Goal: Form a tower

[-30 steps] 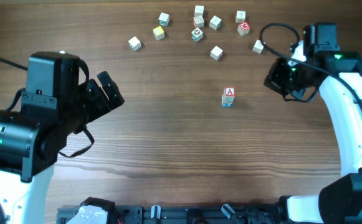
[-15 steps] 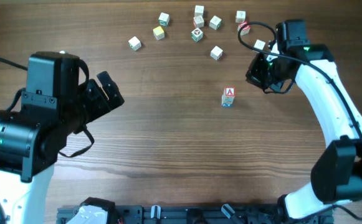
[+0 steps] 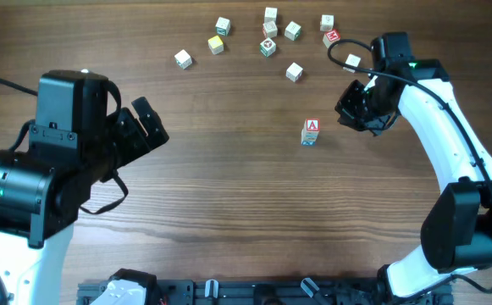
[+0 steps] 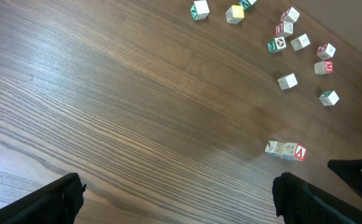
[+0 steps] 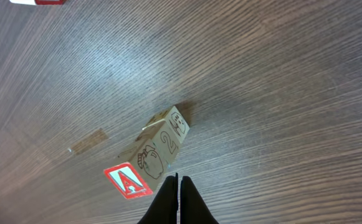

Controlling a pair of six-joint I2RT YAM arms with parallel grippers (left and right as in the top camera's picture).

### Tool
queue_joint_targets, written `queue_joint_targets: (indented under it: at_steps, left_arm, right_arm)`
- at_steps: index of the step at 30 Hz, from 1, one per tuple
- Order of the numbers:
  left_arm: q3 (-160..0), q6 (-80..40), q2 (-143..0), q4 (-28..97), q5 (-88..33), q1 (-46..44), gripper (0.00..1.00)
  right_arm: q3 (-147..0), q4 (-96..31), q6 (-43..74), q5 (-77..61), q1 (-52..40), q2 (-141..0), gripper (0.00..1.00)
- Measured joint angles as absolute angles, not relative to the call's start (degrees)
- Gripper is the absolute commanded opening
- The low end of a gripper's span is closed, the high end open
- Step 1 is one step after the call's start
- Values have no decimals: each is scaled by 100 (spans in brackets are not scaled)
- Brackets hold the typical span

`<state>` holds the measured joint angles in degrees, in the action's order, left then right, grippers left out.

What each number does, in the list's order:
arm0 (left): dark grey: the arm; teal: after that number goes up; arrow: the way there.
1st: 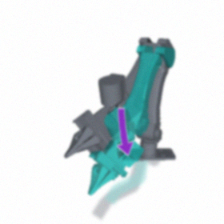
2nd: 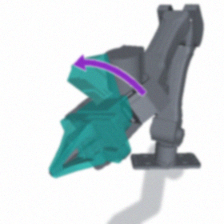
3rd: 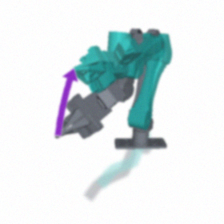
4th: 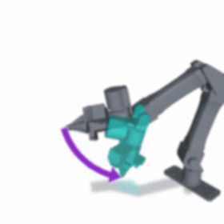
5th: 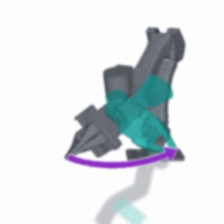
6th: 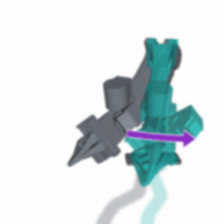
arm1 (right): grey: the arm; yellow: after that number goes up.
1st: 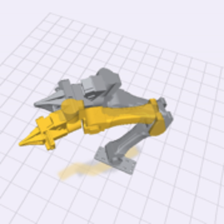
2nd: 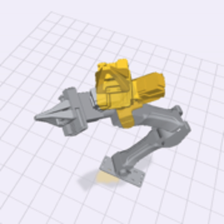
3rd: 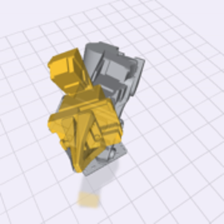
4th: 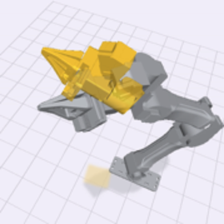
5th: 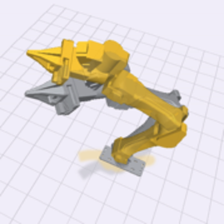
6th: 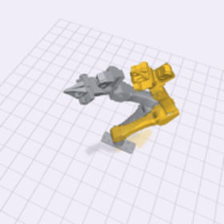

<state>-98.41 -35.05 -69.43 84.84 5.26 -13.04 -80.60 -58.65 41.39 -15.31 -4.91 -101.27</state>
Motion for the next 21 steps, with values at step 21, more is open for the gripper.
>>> queue_joint_targets:
  at_steps: [21]
  left_arm:
    - [-9841, -3505, -6943, 8484, 526, -1304, 100]
  right_arm:
    - [-8060, -5618, 4106, -1992, -517, -10768, 4]
